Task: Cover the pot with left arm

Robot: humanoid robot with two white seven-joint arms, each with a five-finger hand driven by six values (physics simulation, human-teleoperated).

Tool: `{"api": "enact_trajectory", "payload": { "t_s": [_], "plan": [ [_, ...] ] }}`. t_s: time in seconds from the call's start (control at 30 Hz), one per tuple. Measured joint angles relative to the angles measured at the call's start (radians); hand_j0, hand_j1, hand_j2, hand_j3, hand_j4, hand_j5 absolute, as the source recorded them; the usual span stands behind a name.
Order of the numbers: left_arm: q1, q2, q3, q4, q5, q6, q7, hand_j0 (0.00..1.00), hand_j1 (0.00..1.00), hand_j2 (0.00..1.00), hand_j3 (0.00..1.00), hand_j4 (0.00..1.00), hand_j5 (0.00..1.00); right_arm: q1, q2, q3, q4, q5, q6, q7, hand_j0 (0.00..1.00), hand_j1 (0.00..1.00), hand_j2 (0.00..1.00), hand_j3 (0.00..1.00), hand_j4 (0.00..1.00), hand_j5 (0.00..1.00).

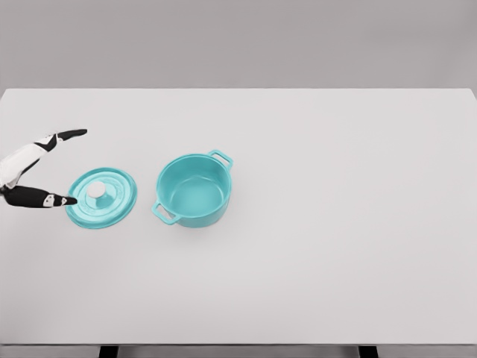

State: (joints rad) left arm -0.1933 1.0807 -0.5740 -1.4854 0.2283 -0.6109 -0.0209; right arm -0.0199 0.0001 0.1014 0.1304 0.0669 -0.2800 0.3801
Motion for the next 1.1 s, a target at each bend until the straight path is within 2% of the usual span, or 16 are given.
{"api": "enact_trajectory", "payload": {
  "t_s": [0.03,0.1,0.23,0.33,0.67,1.1],
  "plan": [
    [-0.002,-0.005,-0.019,-0.006,0.005,0.000,-0.005,1.00,1.00,1.00,1.00,1.00,1.00,0.002,0.000,0.000,0.000,0.000,0.000,0.000,1.00,1.00,1.00,1.00,1.00,1.00],
    [-0.005,-0.011,-0.045,-0.017,0.012,0.000,-0.042,0.86,0.86,0.86,0.86,0.86,0.86,0.002,0.000,0.000,0.000,0.000,0.000,0.000,1.00,1.00,1.00,1.00,1.00,1.00],
    [-0.034,-0.017,-0.065,-0.024,0.016,0.002,-0.103,0.86,0.86,0.86,0.86,0.86,0.86,0.000,0.000,0.000,0.000,0.000,0.000,0.000,1.00,1.00,1.00,1.00,1.00,1.00],
    [-0.078,-0.020,-0.070,-0.018,0.016,0.030,-0.127,0.86,0.86,0.86,0.86,0.86,0.86,0.000,0.000,0.000,0.000,0.000,0.000,0.000,1.00,1.00,1.00,1.00,1.00,1.00],
    [-0.100,-0.055,-0.071,0.064,-0.001,0.109,-0.153,0.86,0.86,0.86,0.86,0.86,0.86,0.002,0.000,0.000,0.000,0.000,0.000,0.000,1.00,1.00,1.00,1.00,1.00,1.00],
    [-0.098,-0.060,-0.072,0.065,0.000,0.140,-0.179,0.82,0.82,0.82,0.82,0.82,0.82,0.002,0.000,0.000,0.000,0.000,0.000,0.000,1.00,1.00,1.00,1.00,1.00,1.00]
  ]
}}
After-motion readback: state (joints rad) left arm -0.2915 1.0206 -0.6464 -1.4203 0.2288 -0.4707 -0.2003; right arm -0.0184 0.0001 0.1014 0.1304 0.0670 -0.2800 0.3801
